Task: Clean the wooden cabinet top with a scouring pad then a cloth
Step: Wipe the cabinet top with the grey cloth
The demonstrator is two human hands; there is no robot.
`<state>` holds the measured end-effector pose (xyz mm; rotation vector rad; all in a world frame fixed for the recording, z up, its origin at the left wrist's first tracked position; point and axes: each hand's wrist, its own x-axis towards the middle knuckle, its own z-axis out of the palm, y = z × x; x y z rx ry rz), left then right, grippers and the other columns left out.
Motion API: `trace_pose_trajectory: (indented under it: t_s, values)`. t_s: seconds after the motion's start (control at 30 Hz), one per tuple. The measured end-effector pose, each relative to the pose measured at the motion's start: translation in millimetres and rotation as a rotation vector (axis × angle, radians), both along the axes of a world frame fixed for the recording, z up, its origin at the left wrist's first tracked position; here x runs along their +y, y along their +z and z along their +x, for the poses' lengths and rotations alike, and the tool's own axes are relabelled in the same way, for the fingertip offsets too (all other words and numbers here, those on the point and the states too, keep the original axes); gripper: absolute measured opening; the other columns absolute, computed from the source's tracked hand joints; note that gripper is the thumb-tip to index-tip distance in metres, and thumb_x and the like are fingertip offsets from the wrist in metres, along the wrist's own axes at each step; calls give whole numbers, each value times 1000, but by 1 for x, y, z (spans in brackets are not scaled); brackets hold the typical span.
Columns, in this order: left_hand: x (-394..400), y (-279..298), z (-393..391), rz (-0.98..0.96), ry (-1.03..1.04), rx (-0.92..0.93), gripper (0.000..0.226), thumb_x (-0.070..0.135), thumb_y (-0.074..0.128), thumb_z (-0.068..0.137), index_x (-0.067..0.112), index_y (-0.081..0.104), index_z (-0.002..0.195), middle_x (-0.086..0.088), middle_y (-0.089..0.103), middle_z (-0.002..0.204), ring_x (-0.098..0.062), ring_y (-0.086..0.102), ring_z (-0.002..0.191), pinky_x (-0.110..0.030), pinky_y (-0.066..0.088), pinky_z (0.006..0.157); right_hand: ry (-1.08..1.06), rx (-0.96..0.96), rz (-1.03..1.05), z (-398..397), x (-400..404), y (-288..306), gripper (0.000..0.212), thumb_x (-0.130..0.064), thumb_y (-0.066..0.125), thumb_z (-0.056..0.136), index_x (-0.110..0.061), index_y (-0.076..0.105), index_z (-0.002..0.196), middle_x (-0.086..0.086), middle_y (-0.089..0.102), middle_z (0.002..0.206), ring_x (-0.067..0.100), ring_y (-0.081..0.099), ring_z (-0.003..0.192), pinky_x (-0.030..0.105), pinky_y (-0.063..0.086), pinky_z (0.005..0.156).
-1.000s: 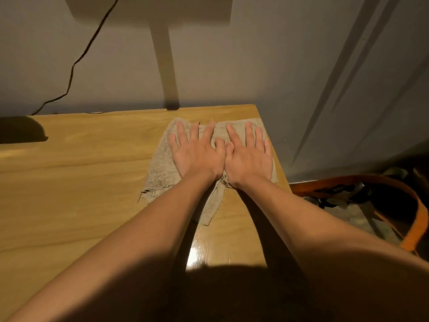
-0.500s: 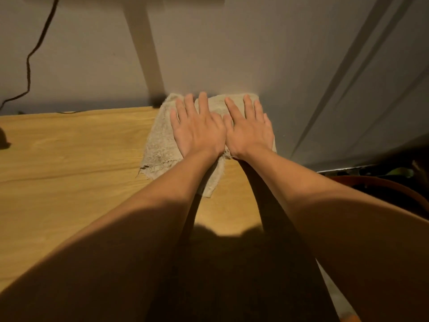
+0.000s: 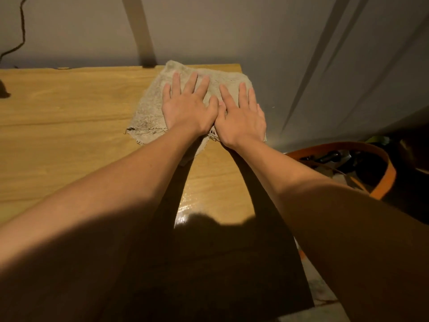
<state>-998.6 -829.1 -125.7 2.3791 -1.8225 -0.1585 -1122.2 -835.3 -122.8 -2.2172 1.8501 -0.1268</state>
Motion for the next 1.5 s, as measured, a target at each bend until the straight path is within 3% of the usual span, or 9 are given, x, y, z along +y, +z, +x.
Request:
trace_pose_trajectory:
  t_s: [0.47, 0.73, 0.93, 1.23, 1.33, 1.43, 1.5]
  values:
    - [146, 7, -68, -1, 117, 46, 60, 54, 15, 98, 43, 16, 157, 10, 12, 167, -25, -3, 155, -47, 2, 124, 130, -7, 9, -63, 124, 4, 56, -48, 8, 107, -37, 2, 161, 6, -10, 170, 21, -13, 156, 45, -1, 126]
    - [235, 11, -112, -26, 162, 44, 56, 49, 19, 101, 40, 21, 156, 7, 16, 167, -28, 2, 155, -48, 9, 123, 155, -13, -78, -103, 210, 0, 55, -43, 18, 109, -31, 11, 162, 10, 2, 170, 25, -1, 157, 46, 7, 126]
    - [280, 12, -138, 25, 175, 50, 54, 45, 19, 104, 39, 15, 158, 6, 9, 168, -28, -2, 155, -47, 8, 123, 180, 91, -88, -124, 254, -2, 58, -42, 19, 110, -24, 3, 162, 13, -1, 170, 26, -1, 157, 46, 11, 126]
    - [341, 11, -171, 72, 165, 44, 60, 45, 25, 102, 34, 13, 159, 2, 7, 169, -31, -1, 155, -51, 13, 121, 260, -92, -79, -163, 312, 3, 62, -36, 40, 107, -9, 23, 159, 22, 12, 167, 34, 7, 156, 46, 26, 122]
    - [374, 9, -182, 58, 113, 31, 69, 45, 40, 95, 29, 20, 159, -2, 12, 168, -34, 4, 154, -53, 16, 120, 293, -97, -96, -180, 344, 5, 68, -29, 56, 101, -1, 27, 156, 29, 14, 164, 41, 10, 154, 45, 28, 122]
    - [390, 15, -187, 137, 98, 38, 77, 47, 45, 89, 30, 17, 159, -1, 9, 168, -33, 2, 155, -53, 13, 122, 315, -20, -20, -189, 356, 16, 69, -36, 54, 101, -8, 26, 159, 25, 12, 165, 38, 8, 155, 37, 21, 121]
    - [386, 28, -183, 205, 103, 52, 75, 49, 42, 90, 33, 16, 159, 0, 10, 168, -33, 5, 154, -51, 17, 121, 300, -9, 74, -193, 346, 30, 65, -43, 47, 99, -20, 32, 158, 17, 20, 165, 34, 16, 153, 38, 29, 117]
